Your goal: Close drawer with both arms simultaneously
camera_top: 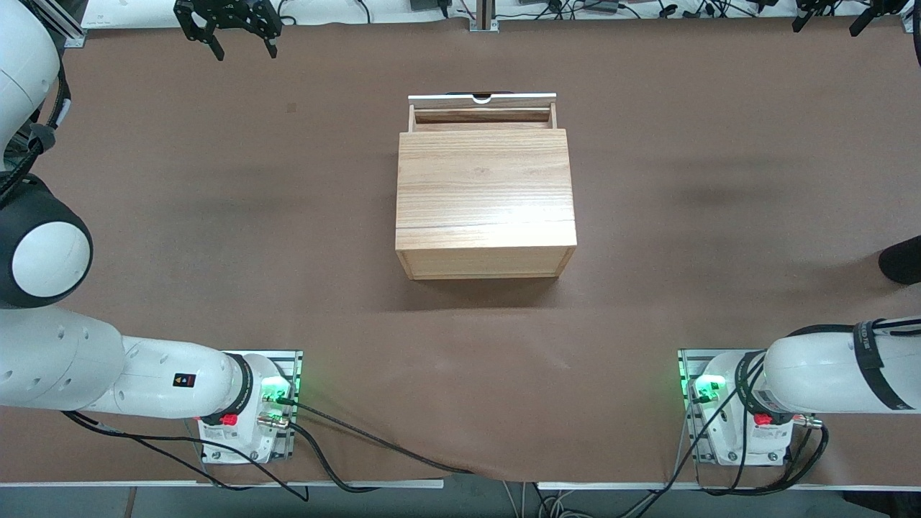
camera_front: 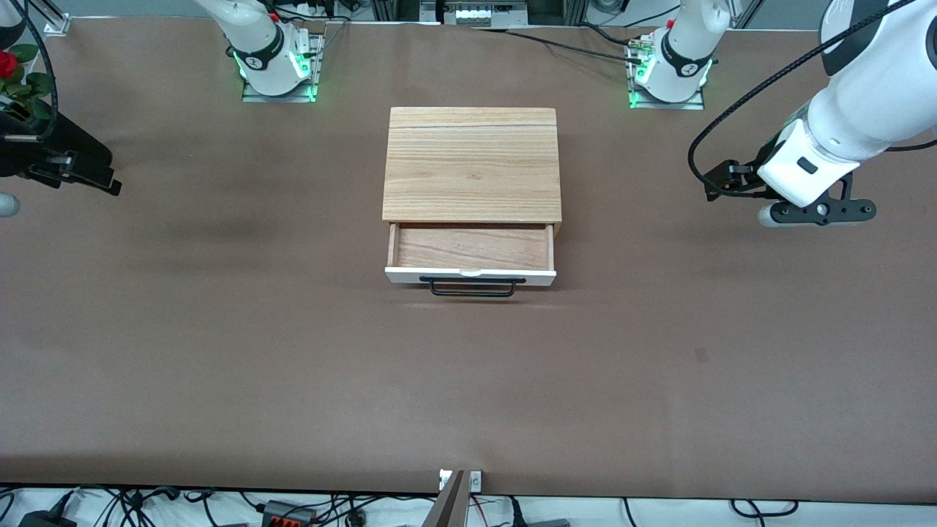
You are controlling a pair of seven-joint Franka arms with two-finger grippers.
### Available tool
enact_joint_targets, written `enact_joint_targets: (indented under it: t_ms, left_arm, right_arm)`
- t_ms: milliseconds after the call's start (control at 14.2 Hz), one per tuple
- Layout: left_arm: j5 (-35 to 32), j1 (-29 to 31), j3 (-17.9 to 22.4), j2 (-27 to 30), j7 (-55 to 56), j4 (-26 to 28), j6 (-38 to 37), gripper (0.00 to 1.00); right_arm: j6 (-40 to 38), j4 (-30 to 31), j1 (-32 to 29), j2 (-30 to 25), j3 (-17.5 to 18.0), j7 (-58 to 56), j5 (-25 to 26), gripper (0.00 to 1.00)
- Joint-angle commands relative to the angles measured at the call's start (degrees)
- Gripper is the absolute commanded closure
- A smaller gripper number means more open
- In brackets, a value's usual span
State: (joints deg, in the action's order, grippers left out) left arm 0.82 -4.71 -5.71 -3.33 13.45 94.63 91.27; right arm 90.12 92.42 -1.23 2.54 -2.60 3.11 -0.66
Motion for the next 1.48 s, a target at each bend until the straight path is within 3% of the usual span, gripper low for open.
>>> enact_joint_targets:
  t_ms: [0, 1406]
  left_arm:
    - [0.9, -0.6, 0.8, 1.1, -1.2, 1.0, 0.0, 0.0]
    - [2.8, -0.7, 0.1, -1.9, -0.9, -2.0, 0.7, 0.0]
  right_arm:
    - [-1.0, -0.6, 0.1, -0.3, 0.2, 0.3, -0.3, 0.0]
    - [-2.7, -0.8, 1.0, 1.0, 0.3, 0.7, -0.9, 0.0]
